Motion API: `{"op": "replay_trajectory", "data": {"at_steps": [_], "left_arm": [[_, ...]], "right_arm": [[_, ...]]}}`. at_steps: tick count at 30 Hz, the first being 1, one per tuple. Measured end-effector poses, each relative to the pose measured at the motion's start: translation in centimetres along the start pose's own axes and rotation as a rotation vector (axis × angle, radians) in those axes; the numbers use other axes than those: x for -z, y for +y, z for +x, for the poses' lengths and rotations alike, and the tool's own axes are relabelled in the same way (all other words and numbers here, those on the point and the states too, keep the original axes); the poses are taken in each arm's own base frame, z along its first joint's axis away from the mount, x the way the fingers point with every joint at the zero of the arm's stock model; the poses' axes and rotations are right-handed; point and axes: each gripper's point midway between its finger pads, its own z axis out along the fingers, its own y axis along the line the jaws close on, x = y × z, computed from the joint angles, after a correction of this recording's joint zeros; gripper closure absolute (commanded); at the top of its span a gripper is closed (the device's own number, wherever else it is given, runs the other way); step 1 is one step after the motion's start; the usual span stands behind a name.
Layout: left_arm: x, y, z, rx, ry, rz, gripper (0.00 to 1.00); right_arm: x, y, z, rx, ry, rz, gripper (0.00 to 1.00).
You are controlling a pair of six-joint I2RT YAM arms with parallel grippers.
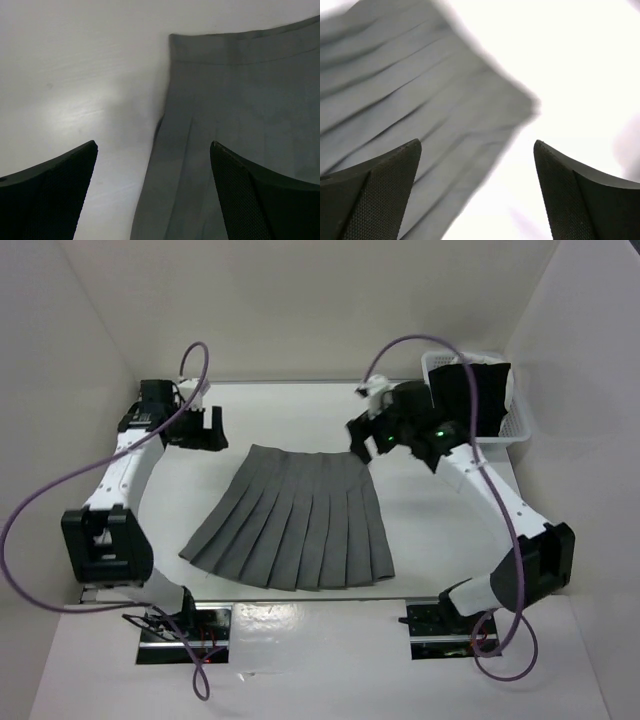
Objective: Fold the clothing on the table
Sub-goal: Fold the skirt
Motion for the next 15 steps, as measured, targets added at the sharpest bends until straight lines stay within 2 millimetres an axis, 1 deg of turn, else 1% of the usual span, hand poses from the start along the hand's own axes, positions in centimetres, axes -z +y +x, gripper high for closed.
{"op": "replay_trajectory", "data": {"at_steps": [1,2,3,4,5,6,7,8,9,11,13,15], "left_arm": [[-1.2,-0.6,-0.5,-0.01,0.014,0.037,0.06],[-2.7,-0.9,-0.9,-0.016,0.031,0.07,0.09],[-4.3,-0.9,-0.9,-0.016,0.056,0.096,0.13],[-5.9,-0.8,-1.0,-0.011,0.077,0.12,0.18],[-7.4,-0.6,-0.9,-0.002,0.099,0.14,0.18],[-9.0,-0.4,-0.5,0.009,0.128,0.159,0.2],[-10.2,-0.3,-0.1,0.018,0.151,0.173,0.21],[-11.5,-0.1,0.4,0.031,0.182,0.189,0.21],[-12.6,0.0,0.8,0.04,0.203,0.2,0.21],[-14.2,0.3,1.3,0.053,0.233,0.214,0.23],[-14.9,0.4,1.7,0.045,0.251,0.222,0.23],[-15.3,0.4,1.6,0.038,0.258,0.224,0.23]], "right_arm": [[1.2,-2.9,-0.8,-0.047,-0.052,0.062,0.06],[1.9,-5.3,-1.1,-0.085,-0.078,0.111,0.11],[2.4,-7.9,-0.8,-0.134,-0.091,0.156,0.13],[2.4,-10.1,-0.3,-0.179,-0.088,0.191,0.13],[2.0,-11.7,0.5,-0.222,-0.075,0.205,0.13],[1.0,-12.9,1.5,-0.257,-0.048,0.207,0.13],[-0.1,-13.5,2.7,-0.286,-0.017,0.2,0.13],[-1.5,-13.7,4.2,-0.316,0.025,0.183,0.13],[-2.8,-13.5,5.6,-0.339,0.066,0.16,0.13],[-4.7,-12.9,7.7,-0.372,0.132,0.121,0.13],[-5.7,-12.4,9.1,-0.391,0.174,0.093,0.13],[-6.1,-12.2,9.5,-0.397,0.187,0.081,0.13]]}}
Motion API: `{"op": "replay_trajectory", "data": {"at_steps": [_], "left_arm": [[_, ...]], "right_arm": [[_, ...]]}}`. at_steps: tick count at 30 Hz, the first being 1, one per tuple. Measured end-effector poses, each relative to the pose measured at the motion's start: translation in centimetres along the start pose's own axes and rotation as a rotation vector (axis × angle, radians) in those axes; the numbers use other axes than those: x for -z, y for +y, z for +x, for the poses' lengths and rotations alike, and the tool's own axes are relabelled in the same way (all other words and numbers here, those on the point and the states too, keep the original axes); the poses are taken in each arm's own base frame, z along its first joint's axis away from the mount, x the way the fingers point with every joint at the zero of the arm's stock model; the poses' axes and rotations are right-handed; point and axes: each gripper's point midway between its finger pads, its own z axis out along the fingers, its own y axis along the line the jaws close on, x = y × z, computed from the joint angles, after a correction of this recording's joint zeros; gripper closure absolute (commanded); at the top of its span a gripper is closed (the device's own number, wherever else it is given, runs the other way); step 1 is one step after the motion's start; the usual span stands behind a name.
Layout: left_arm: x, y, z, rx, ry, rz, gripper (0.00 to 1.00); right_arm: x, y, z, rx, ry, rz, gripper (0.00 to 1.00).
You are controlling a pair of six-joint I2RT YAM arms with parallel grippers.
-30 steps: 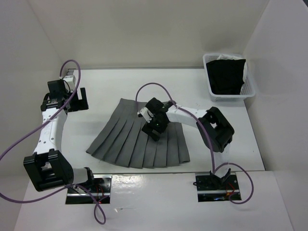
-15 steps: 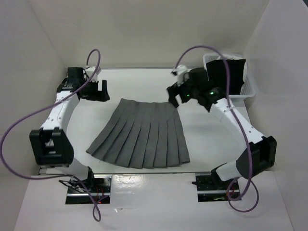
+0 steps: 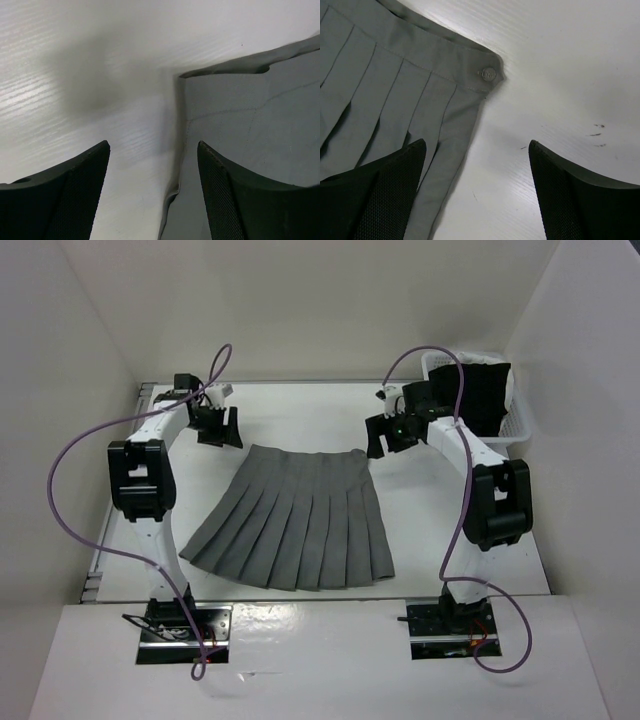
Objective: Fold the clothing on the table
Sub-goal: Fold the skirt
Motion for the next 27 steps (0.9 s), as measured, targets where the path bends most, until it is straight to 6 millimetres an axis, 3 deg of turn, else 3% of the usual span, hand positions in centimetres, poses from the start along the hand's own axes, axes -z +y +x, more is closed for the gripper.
{"op": "replay_trajectory", "data": {"at_steps": [8,16,19,27], "left_arm": [[-1.9,-1.5,-1.8,-0.068,-0.004,-0.011,0.27],[-5.6,-3.0,0.0,-0.109,0.08,-0.029,0.28],[-5.9,-3.2,0.2,-0.113,0.096,-0.037,0.3],[-5.1,-2.6,-1.9,-0.128,0.05,-0.069,0.38]], "right_arm": [[-0.4,0.3,-1.1,0.01,-0.014,-0.019,0.14],[-2.2,0.6,-0.4,0.015,0.024,-0.032,0.14],[-2.3,0.7,-0.4,0.017,0.027,-0.033,0.14],[-2.3,0.7,-0.3,0.02,0.027,-0.033,0.14]]}}
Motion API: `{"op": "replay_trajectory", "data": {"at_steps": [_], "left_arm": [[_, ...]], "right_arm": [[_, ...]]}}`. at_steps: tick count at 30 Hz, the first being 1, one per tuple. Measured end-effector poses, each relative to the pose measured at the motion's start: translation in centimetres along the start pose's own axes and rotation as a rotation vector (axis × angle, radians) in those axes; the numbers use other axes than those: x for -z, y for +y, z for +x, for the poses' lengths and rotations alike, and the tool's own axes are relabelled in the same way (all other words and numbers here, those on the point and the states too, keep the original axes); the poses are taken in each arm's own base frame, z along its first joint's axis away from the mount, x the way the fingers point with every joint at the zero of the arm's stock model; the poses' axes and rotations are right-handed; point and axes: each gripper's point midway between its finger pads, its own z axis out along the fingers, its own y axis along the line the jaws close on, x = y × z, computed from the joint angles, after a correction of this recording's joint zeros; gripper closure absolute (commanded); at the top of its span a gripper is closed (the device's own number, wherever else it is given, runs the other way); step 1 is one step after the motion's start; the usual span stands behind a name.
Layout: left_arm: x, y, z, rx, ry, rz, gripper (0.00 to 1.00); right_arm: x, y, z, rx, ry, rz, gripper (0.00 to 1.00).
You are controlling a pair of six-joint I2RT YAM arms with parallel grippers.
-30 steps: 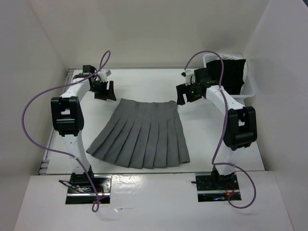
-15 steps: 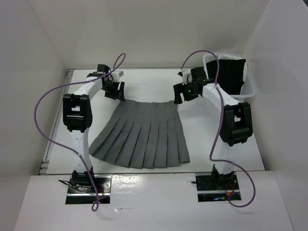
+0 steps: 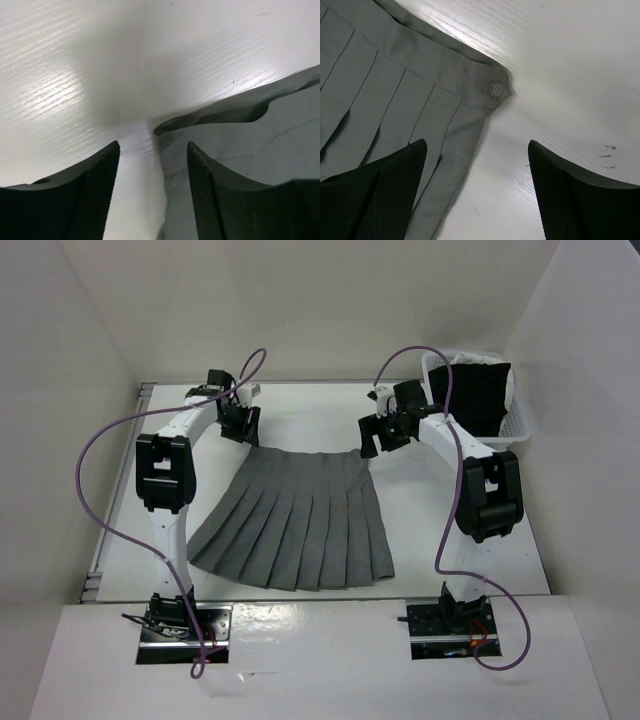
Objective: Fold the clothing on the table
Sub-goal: Fold the skirt
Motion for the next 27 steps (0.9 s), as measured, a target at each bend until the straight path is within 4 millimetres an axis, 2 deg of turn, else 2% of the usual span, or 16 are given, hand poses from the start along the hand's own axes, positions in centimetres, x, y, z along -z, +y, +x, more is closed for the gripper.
{"op": "replay_trajectory", "data": {"at_steps": [2,12,19,27], "left_arm": [[0.0,0.2,-0.1,-0.007,-0.001,-0.006,0.42],[-1.3,0.5,1.4,-0.008,0.048,0.0,0.42],[-1.4,0.7,0.7,-0.032,0.037,0.001,0.43],[-1.6,0.5,0.9,-0.033,0.052,0.017,0.55]], "right_arm": [[0.0,0.0,0.0,0.001,0.0,0.0,0.14],[0.0,0.1,0.0,0.004,0.001,0.005,0.14],[-0.1,0.2,0.0,0.007,0.002,0.003,0.14],[-0.1,0.2,0.0,0.007,0.002,0.003,0.14]]}}
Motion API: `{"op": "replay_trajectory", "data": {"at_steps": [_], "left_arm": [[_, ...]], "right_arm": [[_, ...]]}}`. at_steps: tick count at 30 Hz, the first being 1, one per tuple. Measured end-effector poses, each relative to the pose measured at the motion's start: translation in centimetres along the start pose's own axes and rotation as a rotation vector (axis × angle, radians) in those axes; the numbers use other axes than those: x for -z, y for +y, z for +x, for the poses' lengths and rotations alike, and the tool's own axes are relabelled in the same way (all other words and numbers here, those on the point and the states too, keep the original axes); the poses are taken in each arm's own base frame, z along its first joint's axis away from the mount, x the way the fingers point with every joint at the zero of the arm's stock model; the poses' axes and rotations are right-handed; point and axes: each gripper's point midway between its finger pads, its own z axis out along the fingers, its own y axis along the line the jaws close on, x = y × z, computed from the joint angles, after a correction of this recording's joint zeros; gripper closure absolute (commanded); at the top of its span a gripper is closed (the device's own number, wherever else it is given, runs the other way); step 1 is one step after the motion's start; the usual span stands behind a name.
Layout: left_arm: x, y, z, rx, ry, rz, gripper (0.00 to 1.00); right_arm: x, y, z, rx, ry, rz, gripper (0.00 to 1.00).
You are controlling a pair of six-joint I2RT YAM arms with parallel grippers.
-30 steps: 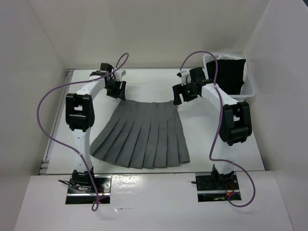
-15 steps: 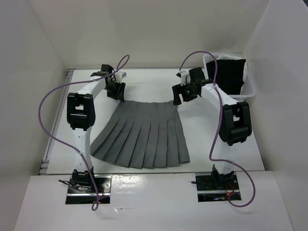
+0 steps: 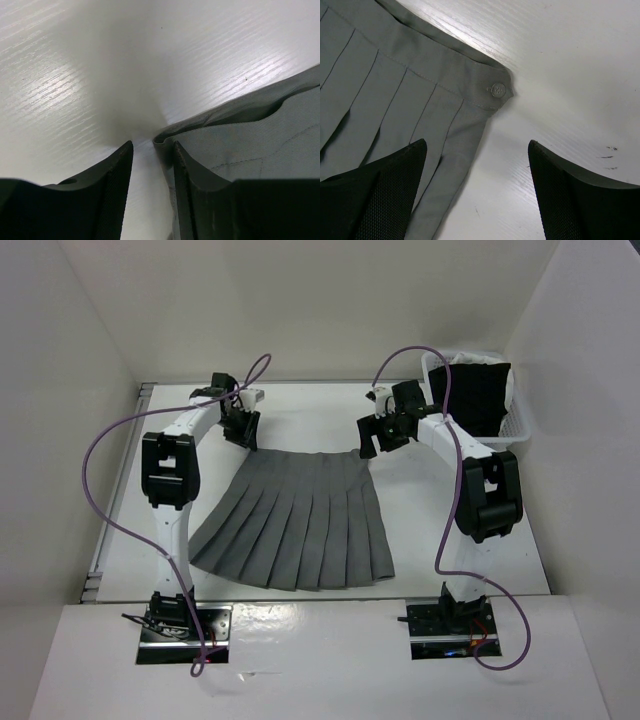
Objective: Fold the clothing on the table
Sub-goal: Fold the skirt
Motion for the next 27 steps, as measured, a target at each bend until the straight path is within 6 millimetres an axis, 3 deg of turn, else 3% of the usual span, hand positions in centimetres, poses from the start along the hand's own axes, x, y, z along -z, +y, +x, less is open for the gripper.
{"op": "replay_trajectory", "data": {"at_steps": [2,7,19,21,27], "left_arm": [[0.0,0.0,0.1,-0.011,0.005,0.002,0.61],[0.0,0.0,0.3,-0.018,0.011,0.006,0.66],[0.0,-0.6,1.0,-0.048,0.028,0.043,0.66],[0.0,-0.8,1.2,-0.055,0.032,0.053,0.61],[0.6,-1.2,2.2,-0.055,0.062,0.066,0.58]], "right_arm": [[0.0,0.0,0.0,0.0,0.0,0.0,0.14],[0.0,0.0,0.0,0.0,0.0,0.0,0.14],[-1.0,-0.8,-0.3,-0.003,0.01,0.018,0.14],[-1.5,-0.9,-0.2,-0.005,0.018,0.019,0.14],[-1.8,-0.8,0.1,-0.005,0.029,0.018,0.14]]}}
